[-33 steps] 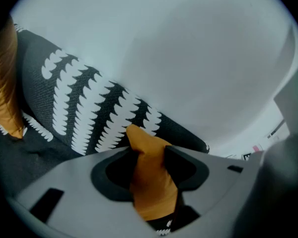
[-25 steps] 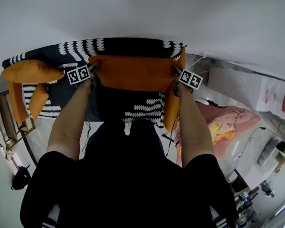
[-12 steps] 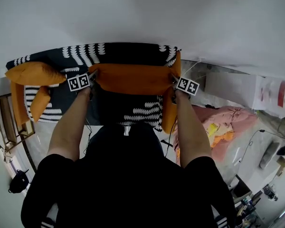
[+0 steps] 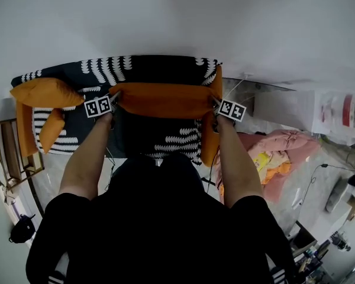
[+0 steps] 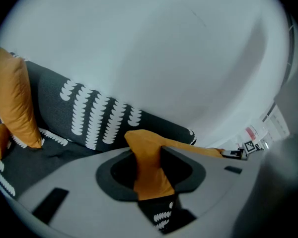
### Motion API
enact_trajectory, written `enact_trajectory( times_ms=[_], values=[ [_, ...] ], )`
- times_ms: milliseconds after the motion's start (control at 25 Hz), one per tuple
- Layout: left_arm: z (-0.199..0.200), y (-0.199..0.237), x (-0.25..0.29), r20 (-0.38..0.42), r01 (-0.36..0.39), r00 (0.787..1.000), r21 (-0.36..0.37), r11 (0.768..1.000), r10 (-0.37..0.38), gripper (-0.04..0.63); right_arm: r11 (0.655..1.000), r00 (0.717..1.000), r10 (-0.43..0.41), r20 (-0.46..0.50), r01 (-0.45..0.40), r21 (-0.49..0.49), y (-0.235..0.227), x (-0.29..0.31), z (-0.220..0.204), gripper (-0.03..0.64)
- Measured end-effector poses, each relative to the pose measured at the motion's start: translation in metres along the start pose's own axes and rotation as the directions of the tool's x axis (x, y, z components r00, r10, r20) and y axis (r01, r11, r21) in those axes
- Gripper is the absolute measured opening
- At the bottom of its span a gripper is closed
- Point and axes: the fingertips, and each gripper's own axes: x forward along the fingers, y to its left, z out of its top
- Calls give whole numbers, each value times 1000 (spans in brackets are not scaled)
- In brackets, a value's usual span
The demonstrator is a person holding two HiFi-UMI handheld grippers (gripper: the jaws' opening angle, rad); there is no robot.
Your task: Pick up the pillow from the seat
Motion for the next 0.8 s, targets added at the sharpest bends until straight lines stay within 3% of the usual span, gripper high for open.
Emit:
enact_trajectory(
  times_ms=[800],
  values=[
    [49,-58,-79,91,105,989,101,989,-114,133,996,986,81,149,-73,-57,57,-85,33,84]
  ],
)
